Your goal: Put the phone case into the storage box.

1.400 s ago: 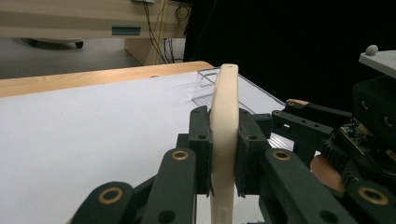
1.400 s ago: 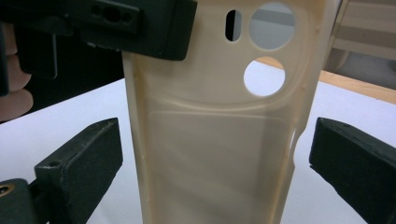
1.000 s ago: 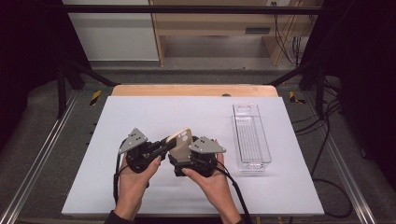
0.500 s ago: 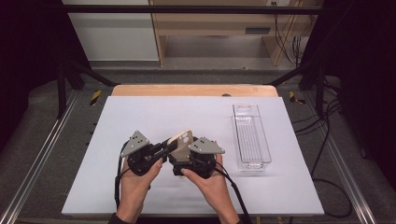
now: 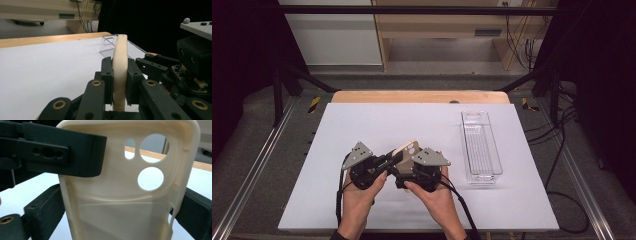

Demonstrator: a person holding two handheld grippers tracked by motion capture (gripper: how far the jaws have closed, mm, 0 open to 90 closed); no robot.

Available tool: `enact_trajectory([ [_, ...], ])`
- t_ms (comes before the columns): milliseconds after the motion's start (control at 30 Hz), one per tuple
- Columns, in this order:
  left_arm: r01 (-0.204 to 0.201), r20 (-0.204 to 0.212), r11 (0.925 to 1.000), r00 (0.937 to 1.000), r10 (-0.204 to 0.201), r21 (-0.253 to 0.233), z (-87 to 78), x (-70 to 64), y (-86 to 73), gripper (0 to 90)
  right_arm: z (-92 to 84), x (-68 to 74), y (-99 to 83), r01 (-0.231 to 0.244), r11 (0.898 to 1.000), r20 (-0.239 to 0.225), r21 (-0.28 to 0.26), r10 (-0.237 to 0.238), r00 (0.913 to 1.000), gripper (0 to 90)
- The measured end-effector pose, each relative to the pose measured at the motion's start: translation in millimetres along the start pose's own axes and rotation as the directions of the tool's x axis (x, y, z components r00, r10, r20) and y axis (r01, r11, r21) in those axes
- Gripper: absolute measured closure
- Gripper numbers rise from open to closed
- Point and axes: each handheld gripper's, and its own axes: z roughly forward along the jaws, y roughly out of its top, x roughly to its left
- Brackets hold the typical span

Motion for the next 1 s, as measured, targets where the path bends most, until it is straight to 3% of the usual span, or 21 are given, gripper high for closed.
enact_trajectory([
  [267,-0.003,0.003,1.0000,1.0000,0.003,0.007,0.1,-1.6,-0.5,79.6,1.4,0.0,-1.0,0.018,1.000,0.023,0.006,-0.018,0.9996,10.0],
  [1000,0.005,0.012,1.0000,0.9999,-0.005,0.008,1.2,-0.3,0.3,79.5,0.4,-0.8,0.1,0.006,1.000,0.022,0.019,-0.006,0.9997,11.0],
])
